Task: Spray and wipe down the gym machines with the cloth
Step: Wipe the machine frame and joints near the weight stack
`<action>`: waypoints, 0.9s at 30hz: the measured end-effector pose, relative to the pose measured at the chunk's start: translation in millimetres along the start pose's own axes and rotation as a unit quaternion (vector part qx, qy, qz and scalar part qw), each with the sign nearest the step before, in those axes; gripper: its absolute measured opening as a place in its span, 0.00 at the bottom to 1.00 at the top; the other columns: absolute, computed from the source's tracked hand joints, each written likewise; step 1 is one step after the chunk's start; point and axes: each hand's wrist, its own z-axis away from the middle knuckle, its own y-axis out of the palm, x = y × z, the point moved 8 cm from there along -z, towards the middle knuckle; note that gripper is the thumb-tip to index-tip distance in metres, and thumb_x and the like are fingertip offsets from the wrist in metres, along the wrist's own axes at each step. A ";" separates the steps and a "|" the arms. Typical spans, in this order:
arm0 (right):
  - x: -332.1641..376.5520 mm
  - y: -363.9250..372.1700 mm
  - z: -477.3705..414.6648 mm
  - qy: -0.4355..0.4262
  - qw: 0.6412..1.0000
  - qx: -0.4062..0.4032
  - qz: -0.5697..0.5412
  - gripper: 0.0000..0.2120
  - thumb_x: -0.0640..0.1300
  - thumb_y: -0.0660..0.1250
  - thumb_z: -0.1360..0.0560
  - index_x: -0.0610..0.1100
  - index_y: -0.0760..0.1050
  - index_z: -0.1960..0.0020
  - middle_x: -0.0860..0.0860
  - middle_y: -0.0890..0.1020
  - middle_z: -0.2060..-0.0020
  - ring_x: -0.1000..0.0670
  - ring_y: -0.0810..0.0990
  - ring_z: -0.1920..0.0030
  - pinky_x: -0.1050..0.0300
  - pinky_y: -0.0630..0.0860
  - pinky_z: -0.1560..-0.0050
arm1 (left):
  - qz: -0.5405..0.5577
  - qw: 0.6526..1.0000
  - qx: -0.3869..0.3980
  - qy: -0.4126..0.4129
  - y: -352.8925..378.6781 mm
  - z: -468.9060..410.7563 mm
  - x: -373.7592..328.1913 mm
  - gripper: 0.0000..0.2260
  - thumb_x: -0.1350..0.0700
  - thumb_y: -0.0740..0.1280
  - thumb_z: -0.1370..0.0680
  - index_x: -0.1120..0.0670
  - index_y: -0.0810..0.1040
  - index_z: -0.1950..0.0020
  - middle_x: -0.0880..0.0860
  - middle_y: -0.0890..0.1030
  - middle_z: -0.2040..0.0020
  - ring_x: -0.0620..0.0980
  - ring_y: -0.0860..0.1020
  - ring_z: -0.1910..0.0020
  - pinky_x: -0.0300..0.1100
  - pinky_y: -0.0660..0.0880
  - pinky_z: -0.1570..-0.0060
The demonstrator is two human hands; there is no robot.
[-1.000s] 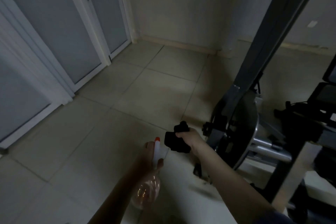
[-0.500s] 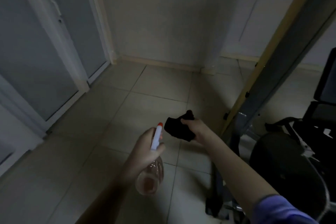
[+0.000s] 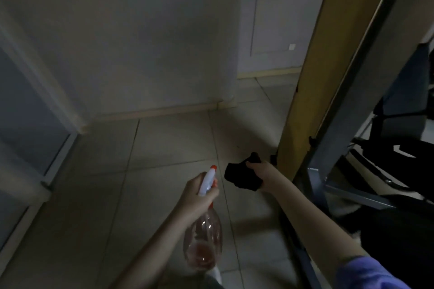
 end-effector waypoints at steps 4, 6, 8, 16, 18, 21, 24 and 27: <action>47.0 5.6 -75.0 0.005 0.997 -0.076 0.001 0.24 0.43 0.62 0.21 0.34 0.62 0.29 0.36 0.75 0.42 0.37 0.77 0.44 0.43 0.75 0.46 | -0.023 0.997 0.051 0.044 -21.8 -93.1 -7.5 0.05 0.54 0.61 0.26 0.48 0.67 0.61 0.46 0.72 0.63 0.42 0.71 0.64 0.37 0.68 0.59; 69.8 5.5 -99.8 0.017 0.993 -0.113 0.006 0.23 0.45 0.63 0.21 0.36 0.64 0.30 0.37 0.76 0.44 0.37 0.78 0.45 0.44 0.75 0.44 | -0.036 0.995 0.067 0.057 -35.6 -133.1 -14.3 0.05 0.56 0.61 0.26 0.54 0.68 0.61 0.47 0.69 0.67 0.43 0.68 0.69 0.38 0.68 0.65; 92.9 6.2 -123.3 0.025 0.991 -0.134 -0.001 0.23 0.46 0.63 0.21 0.36 0.63 0.31 0.38 0.77 0.44 0.37 0.78 0.45 0.43 0.75 0.43 | -0.032 0.995 0.071 0.063 -50.0 -172.9 -17.2 0.06 0.56 0.61 0.25 0.55 0.68 0.61 0.46 0.68 0.69 0.43 0.67 0.71 0.37 0.67 0.67; 184.9 22.8 -226.1 0.002 0.971 -0.213 -0.111 0.12 0.43 0.61 0.21 0.36 0.67 0.42 0.38 0.77 0.57 0.35 0.80 0.54 0.41 0.78 0.52 | -0.029 0.987 0.122 0.102 -79.0 -349.7 4.9 0.05 0.60 0.63 0.26 0.53 0.70 0.61 0.47 0.71 0.67 0.41 0.69 0.69 0.38 0.67 0.65; 201.1 25.6 -256.9 0.011 0.962 -0.246 -0.121 0.15 0.43 0.60 0.20 0.34 0.68 0.38 0.41 0.76 0.60 0.40 0.78 0.63 0.47 0.75 0.63 | -0.025 0.984 0.137 0.114 -84.8 -395.8 11.7 0.07 0.60 0.64 0.27 0.51 0.70 0.62 0.45 0.71 0.67 0.39 0.69 0.68 0.35 0.67 0.64; 231.6 29.4 -295.7 0.020 0.947 -0.289 -0.137 0.15 0.42 0.59 0.20 0.33 0.68 0.37 0.41 0.75 0.62 0.44 0.75 0.66 0.53 0.71 0.68 | 0.018 0.979 0.185 0.082 -87.7 -478.2 25.7 0.02 0.52 0.66 0.28 0.49 0.74 0.58 0.45 0.76 0.62 0.39 0.76 0.62 0.38 0.73 0.57; 258.1 27.4 -316.1 0.018 0.934 -0.311 -0.172 0.17 0.42 0.60 0.20 0.33 0.67 0.35 0.40 0.76 0.58 0.44 0.77 0.64 0.52 0.73 0.67 | 0.040 0.972 0.231 0.012 -82.8 -542.5 26.8 0.17 0.41 0.66 0.34 0.44 0.78 0.48 0.46 0.80 0.48 0.42 0.79 0.47 0.45 0.75 0.42; 284.7 16.5 -334.2 0.007 0.919 -0.337 -0.205 0.16 0.41 0.61 0.20 0.33 0.68 0.36 0.42 0.75 0.60 0.45 0.76 0.64 0.54 0.73 0.69 | 0.033 0.963 0.266 0.036 -67.3 -599.9 2.6 0.11 0.48 0.68 0.30 0.42 0.76 0.49 0.46 0.80 0.48 0.44 0.78 0.47 0.40 0.73 0.45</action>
